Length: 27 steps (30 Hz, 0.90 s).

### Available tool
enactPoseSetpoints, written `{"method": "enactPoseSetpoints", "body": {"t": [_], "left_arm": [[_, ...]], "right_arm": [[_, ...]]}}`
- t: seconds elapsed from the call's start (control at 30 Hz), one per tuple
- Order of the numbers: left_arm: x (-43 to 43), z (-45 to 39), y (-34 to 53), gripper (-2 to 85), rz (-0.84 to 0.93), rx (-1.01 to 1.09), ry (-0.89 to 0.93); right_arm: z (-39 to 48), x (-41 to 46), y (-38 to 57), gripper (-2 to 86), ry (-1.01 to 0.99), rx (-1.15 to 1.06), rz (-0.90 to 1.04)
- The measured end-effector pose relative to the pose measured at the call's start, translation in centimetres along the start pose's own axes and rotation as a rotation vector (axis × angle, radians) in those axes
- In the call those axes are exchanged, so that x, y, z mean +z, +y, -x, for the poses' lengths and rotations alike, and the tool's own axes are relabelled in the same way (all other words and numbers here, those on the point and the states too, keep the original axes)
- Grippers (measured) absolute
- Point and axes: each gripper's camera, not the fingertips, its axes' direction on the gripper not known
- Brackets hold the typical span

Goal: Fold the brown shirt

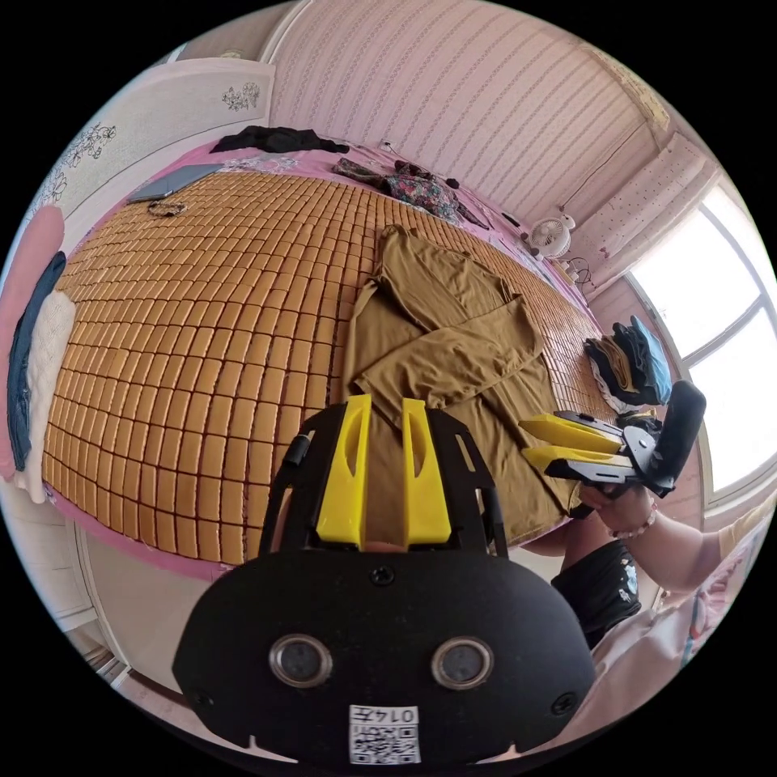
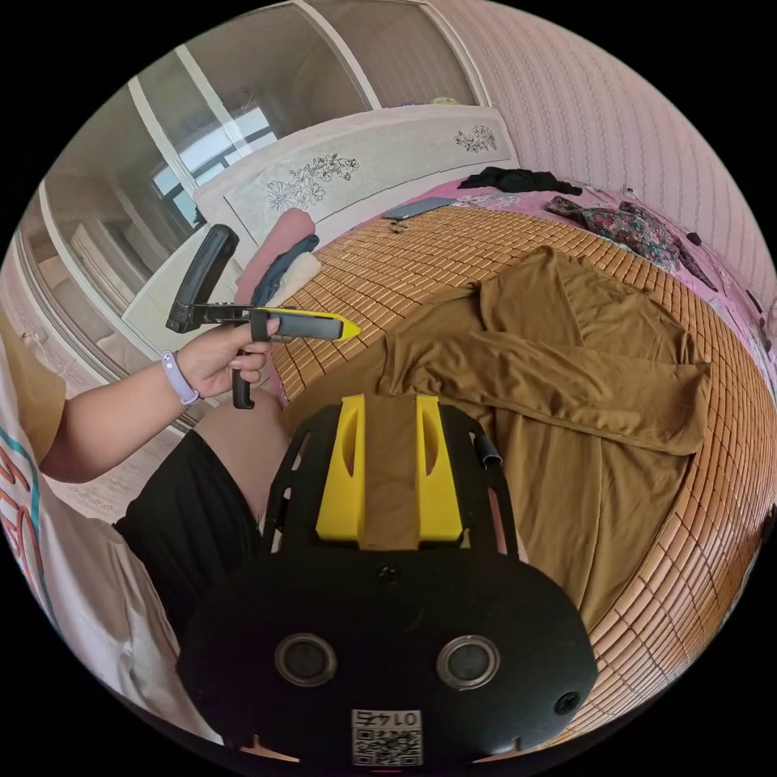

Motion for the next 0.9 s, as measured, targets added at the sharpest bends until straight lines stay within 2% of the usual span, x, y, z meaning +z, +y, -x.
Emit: {"method": "enactPoseSetpoints", "body": {"t": [0.2,0.3,0.33,0.5,0.67,0.83,0.9], "left_arm": [[2.6,-2.1,-4.0,4.7,0.086,0.175,-0.145],[4.9,-3.1,-4.6,3.7,0.207,0.278,-0.196],[6.0,-3.3,-4.6,3.0,0.276,0.308,-0.196],[4.7,-4.3,-4.6,0.4,0.237,0.432,-0.235],[-1.0,-5.7,-5.7,-0.4,0.066,0.444,-0.141],[-7.6,-5.4,-5.3,-0.6,-0.142,0.353,0.036],[-9.4,-4.9,-4.4,-0.6,-0.162,0.331,0.057]], "right_arm": [[0.7,7.4,-4.4,5.4,-0.022,-0.027,0.149],[0.7,11.2,-4.9,3.3,0.068,-0.049,0.295],[0.6,11.2,-4.9,2.9,0.074,-0.054,0.273],[-0.9,9.3,-5.1,1.8,0.095,-0.031,0.197],[-2.9,3.6,-5.8,1.4,0.068,-0.014,0.073],[-4.1,-3.9,-7.4,1.6,-0.119,0.002,-0.049],[-3.7,-5.7,-7.7,1.7,-0.196,-0.011,-0.092]]}}
